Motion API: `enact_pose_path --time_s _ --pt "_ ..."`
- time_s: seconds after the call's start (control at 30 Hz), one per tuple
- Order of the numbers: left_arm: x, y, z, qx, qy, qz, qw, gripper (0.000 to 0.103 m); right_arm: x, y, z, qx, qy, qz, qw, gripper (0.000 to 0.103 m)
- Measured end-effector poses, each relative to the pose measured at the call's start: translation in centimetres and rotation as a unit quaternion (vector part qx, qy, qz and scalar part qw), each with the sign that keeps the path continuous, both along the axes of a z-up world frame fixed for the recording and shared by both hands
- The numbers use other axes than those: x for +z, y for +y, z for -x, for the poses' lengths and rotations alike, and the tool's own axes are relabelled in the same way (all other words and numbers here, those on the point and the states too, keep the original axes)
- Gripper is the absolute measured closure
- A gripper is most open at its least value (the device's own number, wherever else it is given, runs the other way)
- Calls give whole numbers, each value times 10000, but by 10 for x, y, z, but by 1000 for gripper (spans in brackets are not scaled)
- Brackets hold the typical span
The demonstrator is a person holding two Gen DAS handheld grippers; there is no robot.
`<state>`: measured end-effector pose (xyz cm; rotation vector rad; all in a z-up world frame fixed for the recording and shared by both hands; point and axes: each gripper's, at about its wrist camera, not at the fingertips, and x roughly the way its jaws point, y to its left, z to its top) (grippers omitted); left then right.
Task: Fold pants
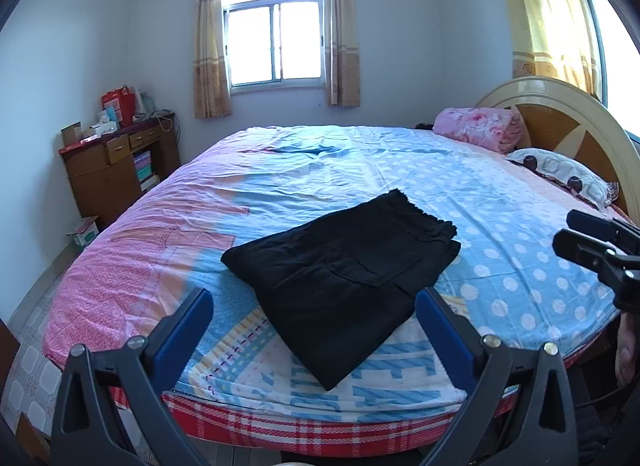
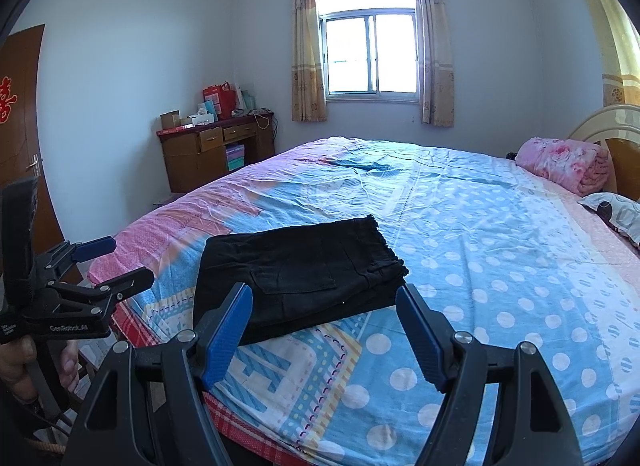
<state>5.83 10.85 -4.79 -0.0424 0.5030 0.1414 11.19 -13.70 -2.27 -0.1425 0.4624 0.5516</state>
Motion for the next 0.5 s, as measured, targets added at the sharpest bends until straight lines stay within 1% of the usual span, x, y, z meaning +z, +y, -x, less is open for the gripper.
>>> enact_pose_path --time_s 0.17,0.37,0.5 --pt "-3 3 -1 87 25 -54 9999 0 -1 2 2 11 -9 19 10000 27" --pt "-6 10 1 100 -47 88 9999 0 -2 4 3 19 16 29 10000 27" --pt "-5 12 2 101 -84 85 9999 0 -3 5 3 47 37 31 10000 27"
